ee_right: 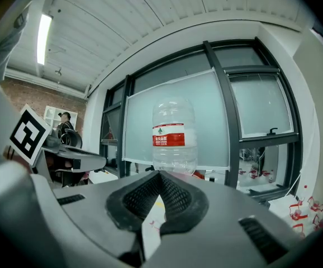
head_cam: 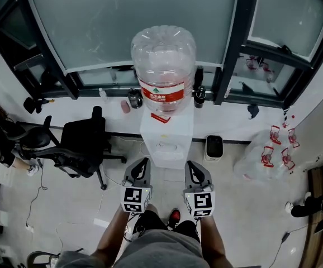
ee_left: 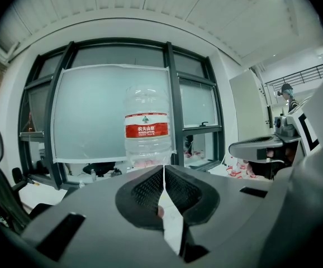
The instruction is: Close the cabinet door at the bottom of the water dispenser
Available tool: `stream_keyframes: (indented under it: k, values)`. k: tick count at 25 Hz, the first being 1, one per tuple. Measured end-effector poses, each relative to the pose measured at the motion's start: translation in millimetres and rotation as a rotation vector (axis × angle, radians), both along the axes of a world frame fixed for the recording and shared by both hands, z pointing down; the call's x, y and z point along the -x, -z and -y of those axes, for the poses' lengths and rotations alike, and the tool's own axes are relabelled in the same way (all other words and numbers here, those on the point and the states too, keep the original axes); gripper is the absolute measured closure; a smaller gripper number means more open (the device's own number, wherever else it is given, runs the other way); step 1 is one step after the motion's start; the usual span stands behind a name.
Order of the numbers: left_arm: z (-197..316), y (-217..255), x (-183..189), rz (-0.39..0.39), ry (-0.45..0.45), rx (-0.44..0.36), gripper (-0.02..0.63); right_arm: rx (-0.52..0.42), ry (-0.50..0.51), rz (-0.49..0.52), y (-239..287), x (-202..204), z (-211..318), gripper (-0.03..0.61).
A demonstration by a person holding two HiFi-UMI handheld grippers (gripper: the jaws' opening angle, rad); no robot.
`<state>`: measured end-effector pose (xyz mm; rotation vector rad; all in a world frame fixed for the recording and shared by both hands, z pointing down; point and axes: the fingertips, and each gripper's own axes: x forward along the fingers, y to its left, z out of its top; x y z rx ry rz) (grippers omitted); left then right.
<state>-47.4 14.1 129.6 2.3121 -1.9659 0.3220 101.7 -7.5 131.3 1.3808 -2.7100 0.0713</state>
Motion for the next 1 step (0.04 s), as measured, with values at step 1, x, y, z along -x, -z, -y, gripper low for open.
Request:
stream_keyframes:
  k: [1]
  values:
    - [0.3, 0.1, -0.7, 0.0, -0.001, 0.0, 0.584, -0.001, -0.002, 0.001, -0.2, -1.1, 0.3, 0.561]
